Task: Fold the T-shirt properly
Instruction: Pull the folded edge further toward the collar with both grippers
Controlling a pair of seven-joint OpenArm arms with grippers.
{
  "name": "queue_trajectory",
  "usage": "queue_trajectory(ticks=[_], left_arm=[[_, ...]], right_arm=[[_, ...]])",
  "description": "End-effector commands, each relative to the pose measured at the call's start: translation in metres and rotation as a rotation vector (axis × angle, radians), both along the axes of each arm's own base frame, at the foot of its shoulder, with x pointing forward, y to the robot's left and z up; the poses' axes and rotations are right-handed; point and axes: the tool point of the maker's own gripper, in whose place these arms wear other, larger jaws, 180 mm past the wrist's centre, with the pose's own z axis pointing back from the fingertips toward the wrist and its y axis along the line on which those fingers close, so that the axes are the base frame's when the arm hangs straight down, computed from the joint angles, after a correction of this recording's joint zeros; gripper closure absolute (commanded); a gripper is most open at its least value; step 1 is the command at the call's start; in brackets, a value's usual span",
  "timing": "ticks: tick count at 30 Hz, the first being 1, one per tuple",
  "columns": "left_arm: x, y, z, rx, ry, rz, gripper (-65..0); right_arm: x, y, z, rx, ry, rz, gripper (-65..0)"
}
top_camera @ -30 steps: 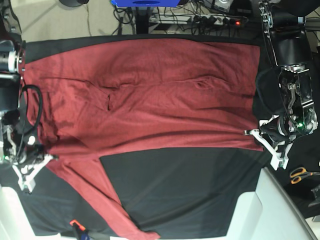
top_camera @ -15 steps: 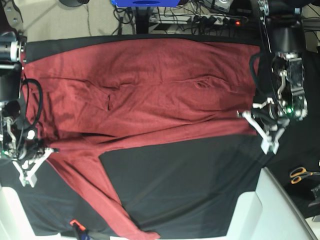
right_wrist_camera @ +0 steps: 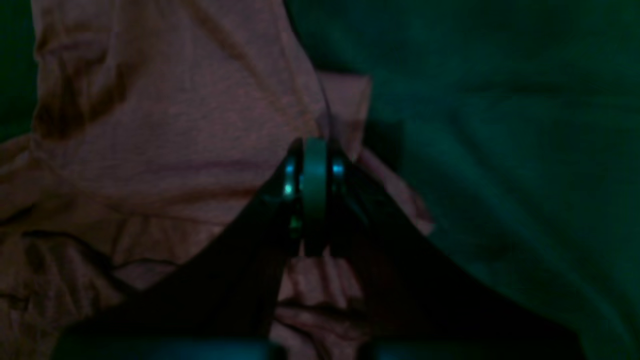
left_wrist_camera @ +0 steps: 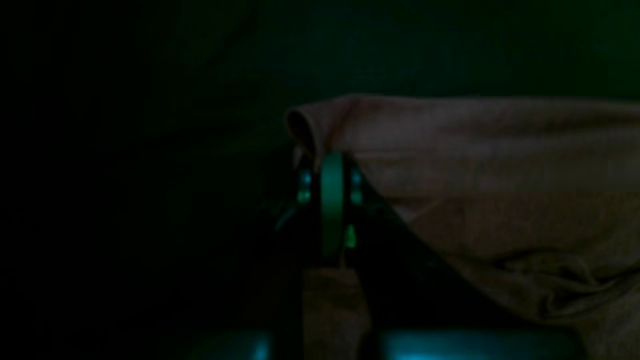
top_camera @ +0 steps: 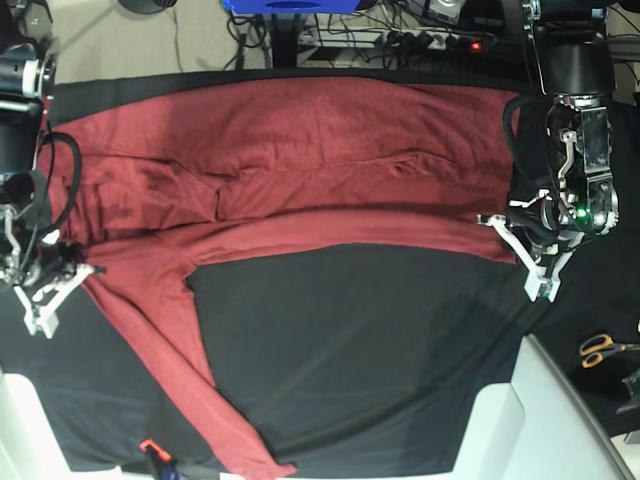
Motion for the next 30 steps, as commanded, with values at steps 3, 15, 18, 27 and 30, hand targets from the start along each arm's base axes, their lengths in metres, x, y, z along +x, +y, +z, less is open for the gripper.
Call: queue_trajectory(ticks=[3,15,18,27,30], left_arm=[[0.011,0.011,0.016,0.032,-0.045,-0.008,0.0],[-0.002,0.011,0.012,0.041,0.007,-0.027,0.0],[-0.009,0.001,0.013,0.041,0.006,-0.084,0.0],[-0.028,-0.003,0.004,0.045,0.033,-0.096,0.0],[-0.035,-0.001,0.001,0.049,0.047,-0.098,0.0]], right_arm=[[0.009,-0.011,0.014,-0.015,-0.038,-0.009,0.0],[-0.003,-0.018,0.031,-0.007,-0.051,-0.054,0.0],[-0.008,-0.012,0.032,-0.001,-0.040,-0.050,0.0],[-0.032,-0.014,0.015,0.032,0.015,-0.098,0.0],[-0.039,-0.013,0.010,0.034,0.031,-0.100,0.0]])
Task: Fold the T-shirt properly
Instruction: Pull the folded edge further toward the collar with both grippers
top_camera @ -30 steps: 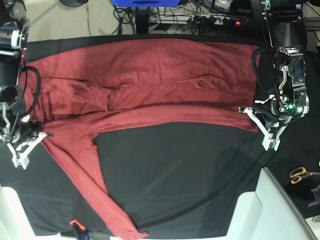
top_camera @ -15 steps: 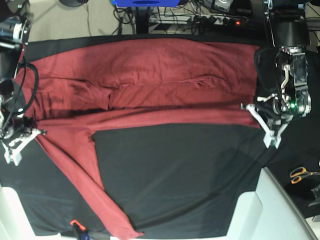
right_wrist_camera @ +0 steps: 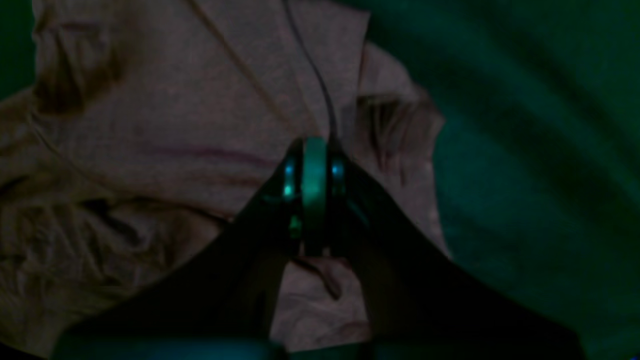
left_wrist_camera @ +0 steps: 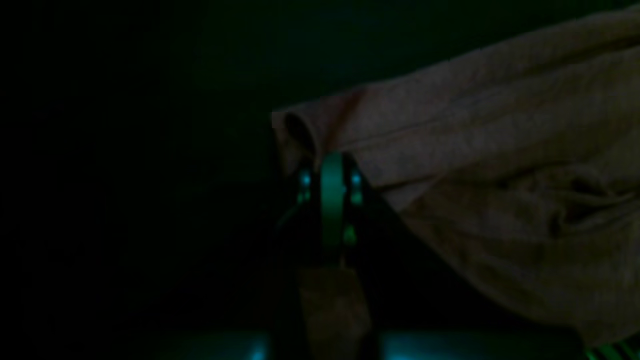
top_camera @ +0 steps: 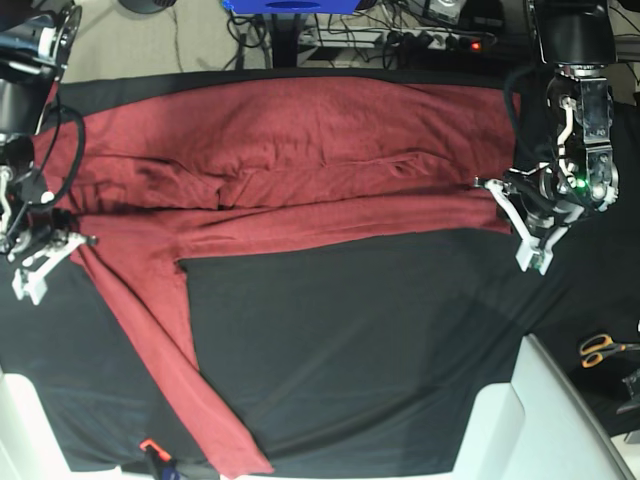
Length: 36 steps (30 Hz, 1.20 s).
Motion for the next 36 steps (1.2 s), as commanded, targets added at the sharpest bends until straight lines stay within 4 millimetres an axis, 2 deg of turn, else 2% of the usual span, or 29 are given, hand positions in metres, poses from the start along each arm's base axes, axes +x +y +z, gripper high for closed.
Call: queue_trajectory(ticks=[1,10,15,23,29,36], left_arm=[[0.006,0.006,0.010,0.017,-0.033,0.002,0.0],[-0.011,0.002,-0.003,0.015,0.012,-0.006,0.0],[-0.013,0.003,-0.005,0.018,0.019,-0.006,0.0],[-0.013,0.002,-0.005,0.016,0.020,-0.004,0.0],[-0.022,0.006,-0.018,0.010,0.062,0.014,0.0],[-0.022,0.006,-0.018,0.010,0.061,0.014,0.0]], right_arm=[[0.010,-0.007,0.012,-0.008,-0.042,-0.014,0.0],[-0.005,-0.011,0.003,0.004,-0.025,-0.052,0.0],[-0.010,-0.011,-0.001,0.004,-0.014,-0.052,0.0],[-0.011,-0.011,-0.002,0.003,-0.013,-0.052,0.0],[-0.011,-0.011,-0.002,0.004,-0.011,-0.052,0.0],[-0.012,-0.012,-0.002,0.005,-0.010,-0.054,0.0]])
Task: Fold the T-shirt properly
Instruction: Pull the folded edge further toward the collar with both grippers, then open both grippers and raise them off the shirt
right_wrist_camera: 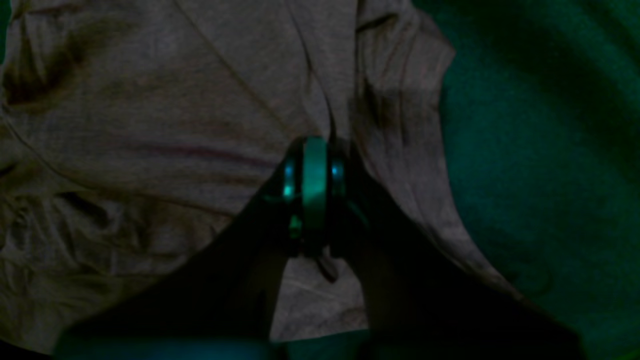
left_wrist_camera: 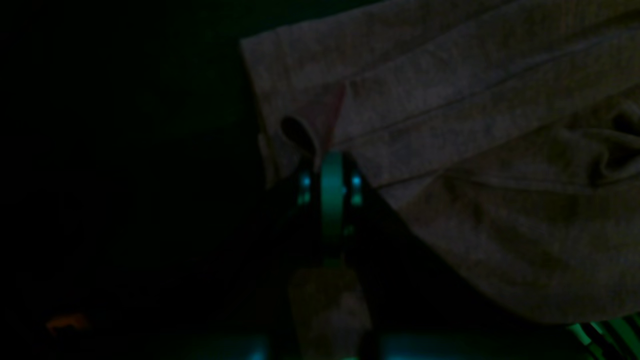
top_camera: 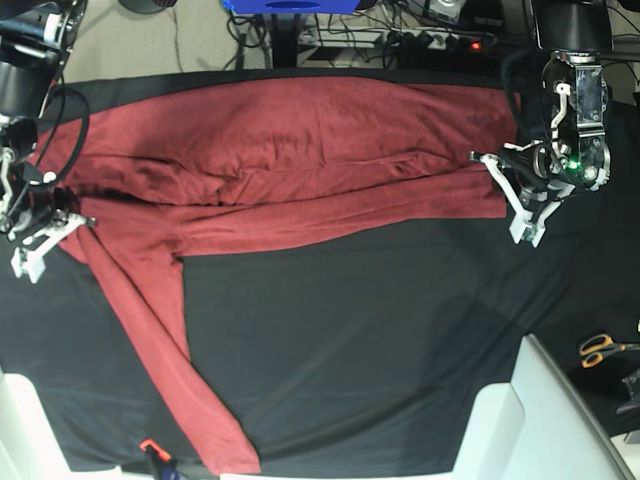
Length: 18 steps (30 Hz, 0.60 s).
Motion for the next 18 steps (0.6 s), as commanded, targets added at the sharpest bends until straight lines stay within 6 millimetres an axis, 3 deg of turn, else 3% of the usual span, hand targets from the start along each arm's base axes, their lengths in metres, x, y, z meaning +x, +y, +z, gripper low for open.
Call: queue_trajectory(ticks=[1,13,15,18], left_arm=[[0.010,0.007,0.010,0.017,-0.038,0.004,0.0],[0.006,0.009,0.010,0.025,-0.031,-0.002,0.0],[0.005,0.009,0.009,0.025,-0.030,0.000,-4.3],[0.008,0.008,0.014,0.028,-0.045,-0.007,-7.9]], right_arm=[[0.011,-0.010,0.012,-0.018,-0.041,-0.012,0.0],[0.010,-0.008,0.011,-0.008,-0.034,-0.016,-0.3],[0.007,-0.004,0.009,0.008,-0.018,-0.023,-0.3],[-0.002,-0.015,0.011,0.033,0.003,-0.089,-1.4]])
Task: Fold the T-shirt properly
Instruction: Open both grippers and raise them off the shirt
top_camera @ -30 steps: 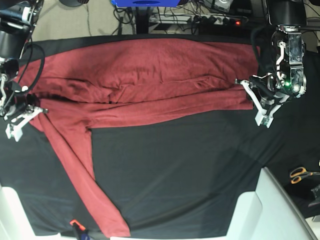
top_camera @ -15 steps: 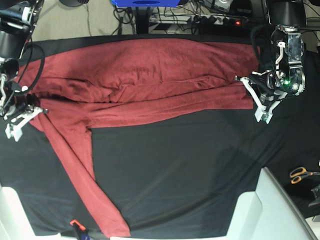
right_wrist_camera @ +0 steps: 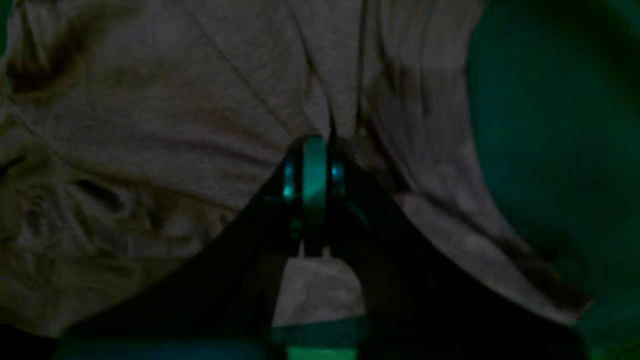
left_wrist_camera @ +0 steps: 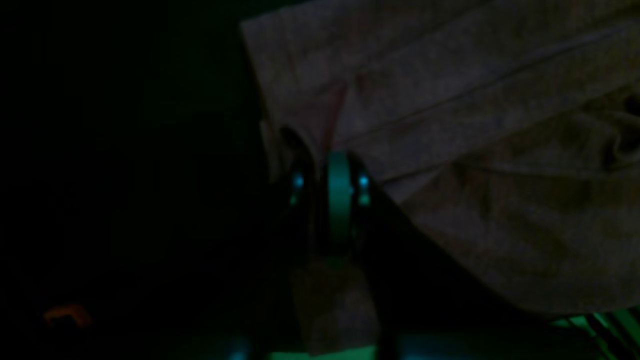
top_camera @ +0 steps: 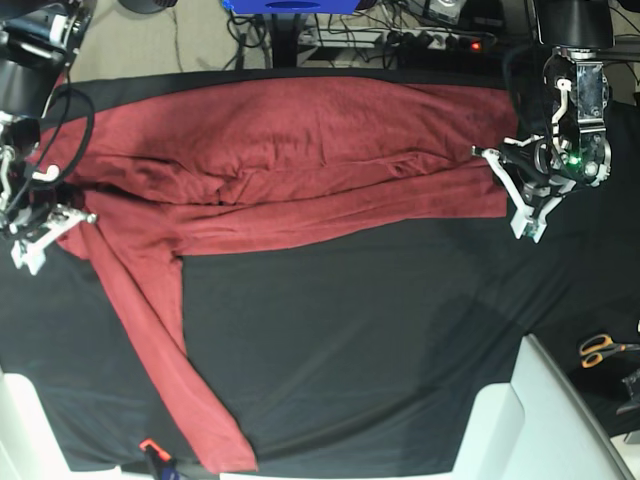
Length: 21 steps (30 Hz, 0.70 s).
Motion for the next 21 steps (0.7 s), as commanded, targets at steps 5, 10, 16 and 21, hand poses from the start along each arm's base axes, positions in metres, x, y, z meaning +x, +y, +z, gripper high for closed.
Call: queue_trajectory(ticks=[5,10,16,21], left_arm=[[0.017,0.003,0.025,0.025,-0.084,-0.016,-8.1],[0.017,0.005,0.024,0.027,-0.081,-0.011,-8.2],[0.015,0.017,0.028,0.056,-0.075,-0.017,-31.1],[0.014,0.039,0.037,0.100,-0.083,-0.009,-63.5]], right_arm=[[0.008,-0.023,0.015,-0.030,-0.042,-0.048,-29.9],[0.006,-0.026,0.027,-0.070,-0.084,-0.036,-53.0],[0.015,-0.022,0.050,-0.111,-0.158,-0.017,-53.0],[0.025,-0.027,0.063,-0.137,-0.200,-0.012,-53.0]])
